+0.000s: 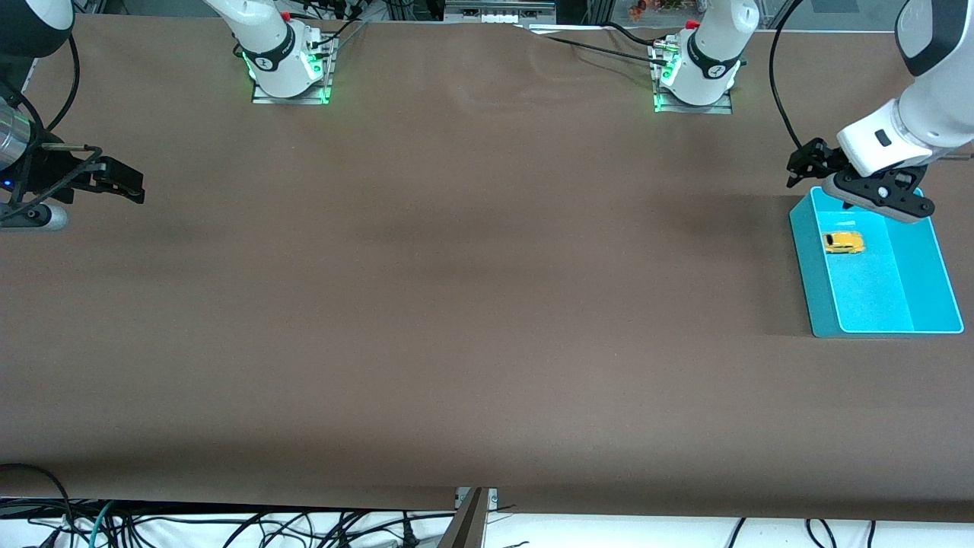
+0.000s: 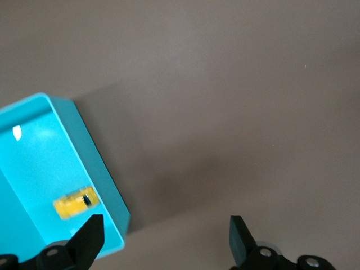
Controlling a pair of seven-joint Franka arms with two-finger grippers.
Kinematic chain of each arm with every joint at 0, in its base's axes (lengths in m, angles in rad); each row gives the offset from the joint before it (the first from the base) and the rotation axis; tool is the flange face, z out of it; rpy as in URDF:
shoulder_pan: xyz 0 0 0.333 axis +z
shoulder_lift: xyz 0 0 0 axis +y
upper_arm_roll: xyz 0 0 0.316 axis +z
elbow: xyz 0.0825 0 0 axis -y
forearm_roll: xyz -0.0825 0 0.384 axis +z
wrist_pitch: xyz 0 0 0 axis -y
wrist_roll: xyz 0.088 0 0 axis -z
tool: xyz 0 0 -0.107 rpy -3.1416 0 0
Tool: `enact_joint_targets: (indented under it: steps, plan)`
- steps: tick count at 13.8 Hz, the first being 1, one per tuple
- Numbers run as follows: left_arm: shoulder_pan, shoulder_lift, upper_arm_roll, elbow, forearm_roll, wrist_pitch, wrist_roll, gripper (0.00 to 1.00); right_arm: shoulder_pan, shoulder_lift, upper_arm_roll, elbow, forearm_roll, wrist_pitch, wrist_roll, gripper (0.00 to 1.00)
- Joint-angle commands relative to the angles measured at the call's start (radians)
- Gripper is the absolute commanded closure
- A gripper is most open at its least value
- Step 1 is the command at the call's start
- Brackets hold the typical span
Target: Wind and store yellow beetle car
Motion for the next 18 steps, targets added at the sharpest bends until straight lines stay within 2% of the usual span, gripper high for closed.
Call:
enact_joint_targets:
  steps: [1,5,18]
  plan:
    - [-0.016,-0.004,0.003,0.072,-0.022,-0.125,-0.163,0.01,0.005,0.008,-0.006,0.020,0.010,-0.004,0.009,0.00]
    - [-0.027,0.001,-0.005,0.121,-0.022,-0.173,-0.324,0.00,0.005,0.008,-0.006,0.020,0.010,-0.004,0.009,0.00]
    - [-0.022,0.025,-0.026,0.135,-0.022,-0.176,-0.328,0.00,0.005,0.010,-0.004,0.020,0.010,-0.004,0.009,0.00]
